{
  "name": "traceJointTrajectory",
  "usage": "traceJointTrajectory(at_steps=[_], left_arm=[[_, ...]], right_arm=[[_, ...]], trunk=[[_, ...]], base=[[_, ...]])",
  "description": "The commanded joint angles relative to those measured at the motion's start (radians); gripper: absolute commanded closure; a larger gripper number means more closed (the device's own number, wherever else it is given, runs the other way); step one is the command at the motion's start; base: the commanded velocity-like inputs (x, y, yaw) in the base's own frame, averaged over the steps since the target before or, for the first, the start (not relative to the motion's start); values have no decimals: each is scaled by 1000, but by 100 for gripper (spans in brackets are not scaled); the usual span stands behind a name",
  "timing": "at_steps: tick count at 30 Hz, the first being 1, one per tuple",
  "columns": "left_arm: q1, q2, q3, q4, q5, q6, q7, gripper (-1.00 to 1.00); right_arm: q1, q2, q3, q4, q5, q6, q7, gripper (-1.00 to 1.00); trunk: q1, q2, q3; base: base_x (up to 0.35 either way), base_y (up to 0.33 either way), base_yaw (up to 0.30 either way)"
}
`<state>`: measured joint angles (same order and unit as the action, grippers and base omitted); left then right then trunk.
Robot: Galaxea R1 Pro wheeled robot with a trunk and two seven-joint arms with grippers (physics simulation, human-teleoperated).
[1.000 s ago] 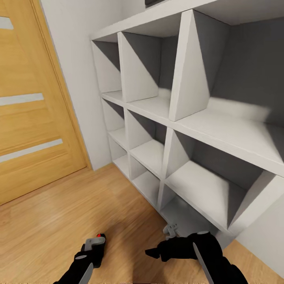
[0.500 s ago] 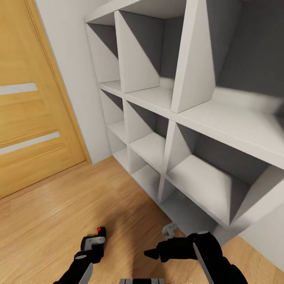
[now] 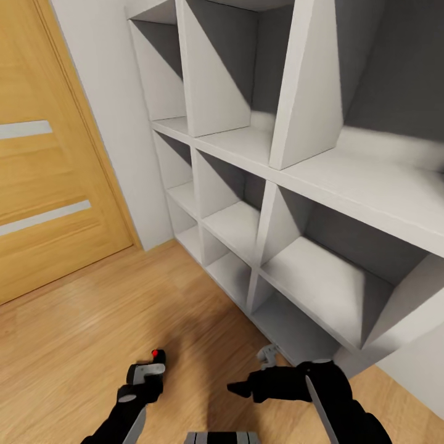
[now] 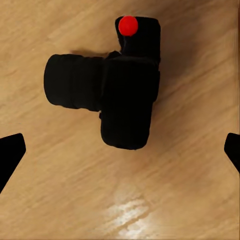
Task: Attach the digital camera to the camera tripod in the bedroom.
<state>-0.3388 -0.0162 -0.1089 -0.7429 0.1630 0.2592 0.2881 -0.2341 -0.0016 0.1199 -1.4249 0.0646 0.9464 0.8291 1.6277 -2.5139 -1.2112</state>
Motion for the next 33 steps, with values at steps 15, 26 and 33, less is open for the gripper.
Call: traceJointTrajectory(at_steps=[15, 26, 33], left_arm=[[0, 2, -11, -86, 30, 7, 6, -100], [0, 2, -11, -118, 30, 8, 6, -100], [0, 2, -11, -116, 30, 8, 6, -100]], right_arm=[[-1, 0, -58, -20, 8, -62, -20, -100], [-1, 0, -74, -7, 6, -124, -68, -100], [-1, -2, -75, 4, 6, -164, -75, -100]], trunk=[[0, 0, -1], [0, 0, -1], [0, 0, -1]], base=[[0, 0, 0], [0, 0, 0], [0, 0, 0]])
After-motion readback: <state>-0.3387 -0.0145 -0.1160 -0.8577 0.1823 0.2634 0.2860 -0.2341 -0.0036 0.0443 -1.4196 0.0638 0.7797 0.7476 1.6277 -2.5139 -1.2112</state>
